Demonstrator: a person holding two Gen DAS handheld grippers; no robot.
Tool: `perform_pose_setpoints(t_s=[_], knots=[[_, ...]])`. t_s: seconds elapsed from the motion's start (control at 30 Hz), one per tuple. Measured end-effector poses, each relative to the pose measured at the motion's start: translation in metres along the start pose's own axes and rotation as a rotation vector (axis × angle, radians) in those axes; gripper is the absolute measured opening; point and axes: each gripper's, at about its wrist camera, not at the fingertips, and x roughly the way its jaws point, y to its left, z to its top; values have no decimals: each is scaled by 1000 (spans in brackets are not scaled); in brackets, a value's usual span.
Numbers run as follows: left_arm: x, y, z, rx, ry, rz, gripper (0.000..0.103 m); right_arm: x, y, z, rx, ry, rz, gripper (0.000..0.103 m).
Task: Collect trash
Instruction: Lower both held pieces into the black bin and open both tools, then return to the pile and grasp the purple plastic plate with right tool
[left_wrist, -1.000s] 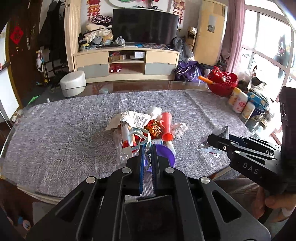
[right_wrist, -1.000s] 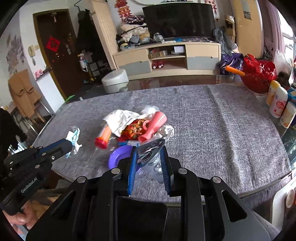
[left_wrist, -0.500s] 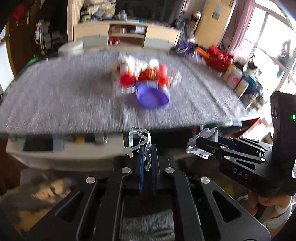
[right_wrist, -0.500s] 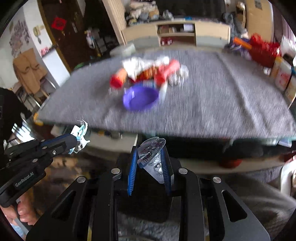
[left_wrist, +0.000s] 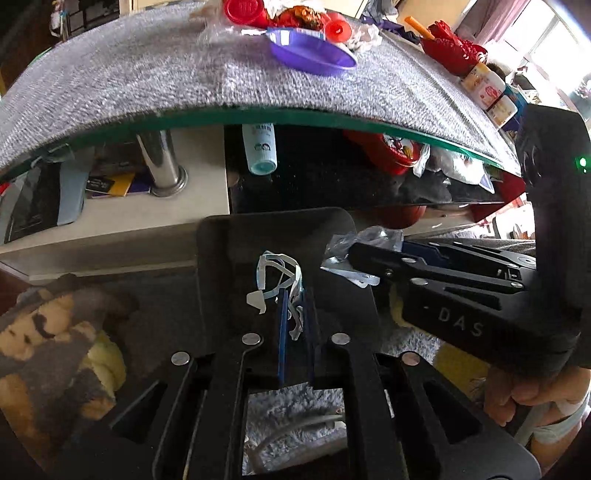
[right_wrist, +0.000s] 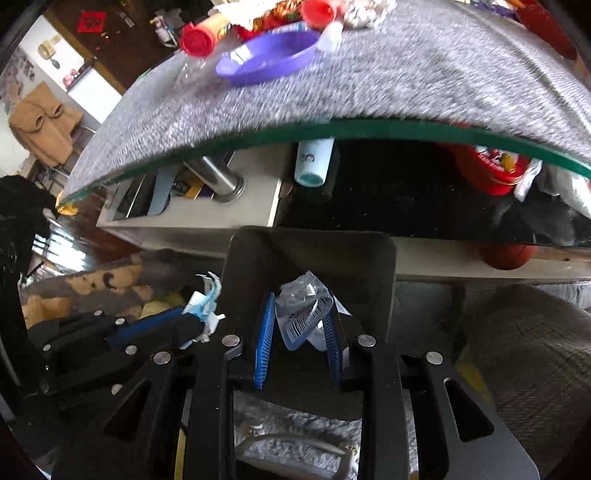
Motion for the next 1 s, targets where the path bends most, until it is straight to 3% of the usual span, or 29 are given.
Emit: perform_pose_setpoints(t_s=[0.07, 0.13, 0.23, 0.37, 0.47, 0.53, 0.63, 0.9, 1.0], knots=[[2, 0, 0, 3, 7, 5, 11, 3, 0, 2, 5, 5, 5, 28], [3, 0, 0, 4, 9, 17, 24, 1, -2, 4, 16, 3, 0, 31], [3, 3, 0, 7, 6, 39, 32, -3, -8, 7, 45, -10, -1, 52], [-2, 7, 3, -2, -8, 47, 40, -13, -15, 11, 64, -40, -17, 53], [-11, 10, 6, 0, -30, 65, 59, -26, -16, 15, 59, -83, -55, 70], [-24, 12, 10, 2, -64, 81, 78, -38, -15, 20, 49, -130, -94, 85], [-45, 14, 18, 4, -120, 111, 94, -57, -13, 28, 28, -200, -134, 95], [-94, 31, 44, -31, -240, 193, 95, -84, -13, 54, 2, -306, -159, 95], [-105, 39, 55, -50, -273, 242, 95, -82, -9, 60, -16, -318, -125, 95]])
